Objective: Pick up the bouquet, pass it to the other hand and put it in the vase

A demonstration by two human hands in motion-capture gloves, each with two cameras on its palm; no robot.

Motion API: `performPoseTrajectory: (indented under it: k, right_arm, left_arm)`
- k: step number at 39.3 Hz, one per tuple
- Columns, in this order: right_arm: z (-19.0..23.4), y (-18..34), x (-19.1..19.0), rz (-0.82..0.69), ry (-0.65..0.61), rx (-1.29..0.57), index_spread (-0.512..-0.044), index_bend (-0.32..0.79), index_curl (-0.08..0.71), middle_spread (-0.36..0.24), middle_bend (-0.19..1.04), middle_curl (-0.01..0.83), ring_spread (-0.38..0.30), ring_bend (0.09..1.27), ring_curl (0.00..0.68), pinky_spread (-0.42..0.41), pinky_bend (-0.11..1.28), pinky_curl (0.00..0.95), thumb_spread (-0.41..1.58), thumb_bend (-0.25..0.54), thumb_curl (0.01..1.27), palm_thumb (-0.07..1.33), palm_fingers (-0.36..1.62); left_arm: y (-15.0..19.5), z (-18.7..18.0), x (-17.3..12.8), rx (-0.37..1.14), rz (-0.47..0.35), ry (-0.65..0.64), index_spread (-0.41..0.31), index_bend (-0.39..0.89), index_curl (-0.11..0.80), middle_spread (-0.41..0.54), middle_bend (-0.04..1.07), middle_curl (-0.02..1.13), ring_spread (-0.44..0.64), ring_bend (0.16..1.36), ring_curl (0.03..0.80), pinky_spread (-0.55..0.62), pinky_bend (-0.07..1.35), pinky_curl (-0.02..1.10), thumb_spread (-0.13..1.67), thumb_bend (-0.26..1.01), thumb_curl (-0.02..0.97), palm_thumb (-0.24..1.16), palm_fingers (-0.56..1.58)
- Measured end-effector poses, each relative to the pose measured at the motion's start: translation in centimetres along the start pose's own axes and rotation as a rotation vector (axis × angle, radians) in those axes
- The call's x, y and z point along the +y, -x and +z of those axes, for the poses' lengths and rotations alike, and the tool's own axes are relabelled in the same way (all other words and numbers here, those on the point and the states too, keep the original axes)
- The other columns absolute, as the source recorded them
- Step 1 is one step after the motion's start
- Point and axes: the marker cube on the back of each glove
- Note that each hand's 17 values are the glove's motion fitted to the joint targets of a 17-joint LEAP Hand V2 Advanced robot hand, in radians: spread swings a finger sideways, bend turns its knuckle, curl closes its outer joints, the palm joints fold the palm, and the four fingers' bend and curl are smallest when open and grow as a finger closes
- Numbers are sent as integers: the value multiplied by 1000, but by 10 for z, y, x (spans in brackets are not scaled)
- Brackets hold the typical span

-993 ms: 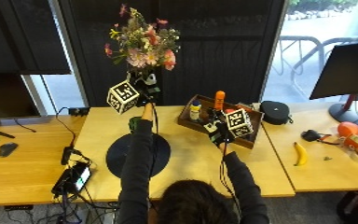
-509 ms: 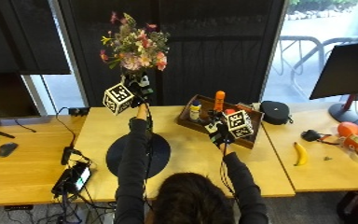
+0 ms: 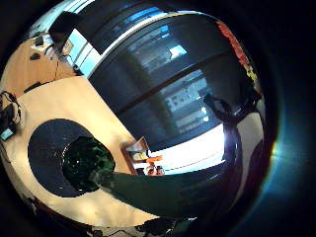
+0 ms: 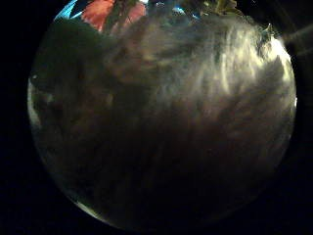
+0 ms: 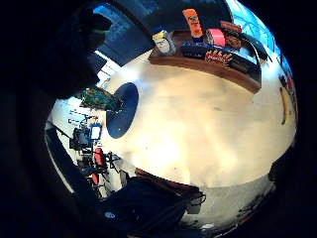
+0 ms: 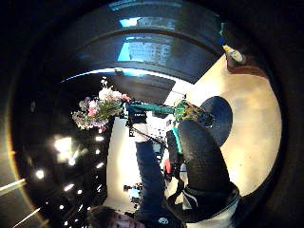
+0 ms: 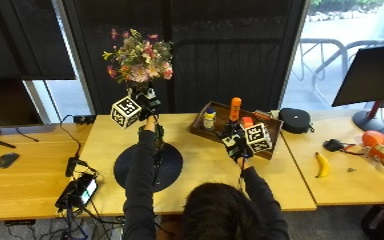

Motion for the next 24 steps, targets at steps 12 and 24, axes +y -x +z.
performPoseTrajectory:
  k: [12, 24]
  right_arm:
    - [-3, -36, 4, 21, 8, -37, -287, 143, 345, -94, 196, 337, -60, 364, 328, 167, 266, 321, 1147, -17, 380, 577, 589]
    - [-10, -92, 15, 3, -28, -90, -282, 129, 322, -96, 235, 367, -67, 338, 325, 158, 235, 326, 1154, -19, 378, 585, 626]
  left_arm:
    - [109, -20, 40, -221, -176, 587, -278, 241, 540, -281, 662, 568, -300, 810, 483, -338, 645, 509, 975, -67, 428, 368, 548]
    - [201, -120, 88, -594, -277, 885, 98, 40, 385, 190, 228, 393, 210, 676, 378, 254, 487, 399, 914, -31, 392, 354, -184]
